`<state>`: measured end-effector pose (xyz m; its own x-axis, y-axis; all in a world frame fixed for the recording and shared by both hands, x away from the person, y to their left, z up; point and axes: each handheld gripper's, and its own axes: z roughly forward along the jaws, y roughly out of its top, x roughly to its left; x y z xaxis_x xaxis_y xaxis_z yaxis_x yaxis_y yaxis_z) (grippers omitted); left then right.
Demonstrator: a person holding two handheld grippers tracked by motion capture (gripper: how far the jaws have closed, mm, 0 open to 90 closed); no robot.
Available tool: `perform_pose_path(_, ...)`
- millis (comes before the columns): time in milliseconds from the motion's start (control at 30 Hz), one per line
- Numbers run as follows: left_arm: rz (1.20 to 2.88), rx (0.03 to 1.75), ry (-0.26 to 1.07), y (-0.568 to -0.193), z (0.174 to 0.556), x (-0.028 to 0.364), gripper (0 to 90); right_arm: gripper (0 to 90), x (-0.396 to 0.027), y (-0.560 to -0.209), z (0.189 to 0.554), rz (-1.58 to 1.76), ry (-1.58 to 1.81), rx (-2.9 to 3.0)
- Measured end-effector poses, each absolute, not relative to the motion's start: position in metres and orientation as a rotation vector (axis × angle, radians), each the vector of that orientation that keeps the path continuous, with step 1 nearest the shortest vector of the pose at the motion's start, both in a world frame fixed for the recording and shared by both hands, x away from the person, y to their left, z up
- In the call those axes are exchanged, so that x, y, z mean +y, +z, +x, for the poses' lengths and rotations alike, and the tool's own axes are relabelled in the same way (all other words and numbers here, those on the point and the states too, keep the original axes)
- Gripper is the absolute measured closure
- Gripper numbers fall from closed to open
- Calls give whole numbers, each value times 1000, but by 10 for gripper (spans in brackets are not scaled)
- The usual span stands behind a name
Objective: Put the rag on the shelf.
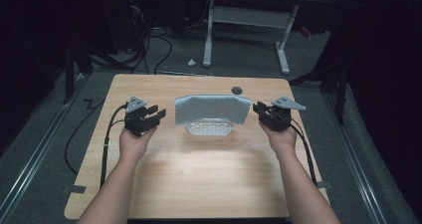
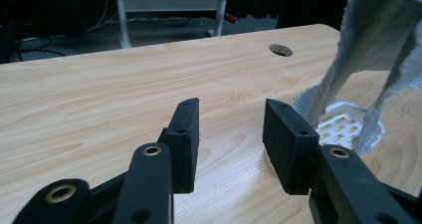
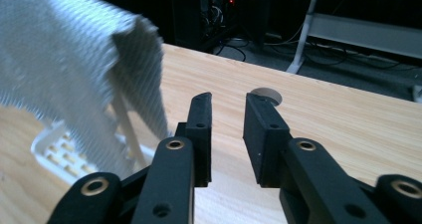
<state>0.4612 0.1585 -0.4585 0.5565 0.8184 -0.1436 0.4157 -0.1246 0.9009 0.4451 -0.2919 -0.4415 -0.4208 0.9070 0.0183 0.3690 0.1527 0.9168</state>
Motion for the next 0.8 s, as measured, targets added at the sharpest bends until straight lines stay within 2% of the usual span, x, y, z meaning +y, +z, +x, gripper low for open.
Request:
perform_pose_path(167,1772,1018,491,-457,445,166,556,691,-295,-437,429,1175,1240,1857)
perform_pose_path(200,1776,1012,499,-458,441,167,550,651,-297,-434,419,1170,1229,1865)
perform_pose_path(367,1799,1000,494,-461,416,172,531,588,-294,-428,394,1112,1152,1854)
perform_pose_path(567,1830,960,483,-465,382,167,516,565,-287,-429,368,1068,1133,1892)
perform_pose_path(667,1853,948,407,-471,363,155,512,543,-279,-435,352,1062,1144,1904)
perform_pose_path(800,1942,876,381,-487,334,128,498,524,-267,-450,331,1075,1134,1954)
